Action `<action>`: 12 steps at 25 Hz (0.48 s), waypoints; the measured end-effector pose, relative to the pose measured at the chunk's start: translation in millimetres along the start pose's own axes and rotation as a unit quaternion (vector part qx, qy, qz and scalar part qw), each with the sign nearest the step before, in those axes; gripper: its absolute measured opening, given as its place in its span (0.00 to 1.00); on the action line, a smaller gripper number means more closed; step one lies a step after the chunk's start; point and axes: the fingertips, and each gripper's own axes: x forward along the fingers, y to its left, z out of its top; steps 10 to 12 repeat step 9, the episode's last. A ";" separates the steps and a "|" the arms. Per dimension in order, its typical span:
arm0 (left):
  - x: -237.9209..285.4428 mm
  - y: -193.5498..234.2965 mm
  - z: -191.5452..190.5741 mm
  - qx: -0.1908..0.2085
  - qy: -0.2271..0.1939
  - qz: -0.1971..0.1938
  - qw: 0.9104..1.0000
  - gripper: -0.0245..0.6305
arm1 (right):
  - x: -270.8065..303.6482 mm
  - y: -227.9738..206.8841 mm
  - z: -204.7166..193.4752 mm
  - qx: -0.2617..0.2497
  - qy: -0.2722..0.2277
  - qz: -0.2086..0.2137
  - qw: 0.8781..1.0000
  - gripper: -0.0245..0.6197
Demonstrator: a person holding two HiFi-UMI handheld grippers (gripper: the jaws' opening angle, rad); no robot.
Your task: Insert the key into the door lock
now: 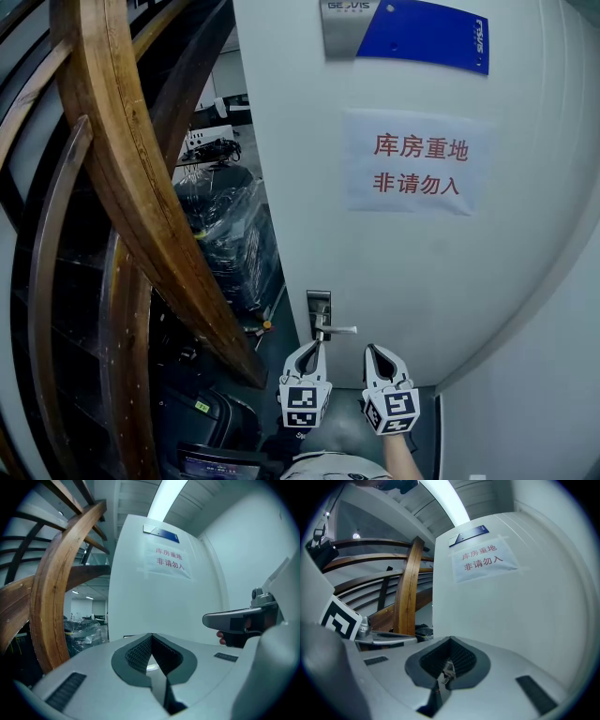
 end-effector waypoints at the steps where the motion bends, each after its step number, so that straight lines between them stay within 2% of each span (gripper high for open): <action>1: 0.2 -0.2 0.2 0.000 0.000 0.000 1.000 0.04 | 0.3 -0.5 -0.2 0.001 0.000 0.000 1.000 0.05; 12: -0.9 0.2 0.3 0.004 0.001 0.001 1.000 0.04 | 0.2 0.3 0.0 0.004 -0.004 -0.003 1.000 0.05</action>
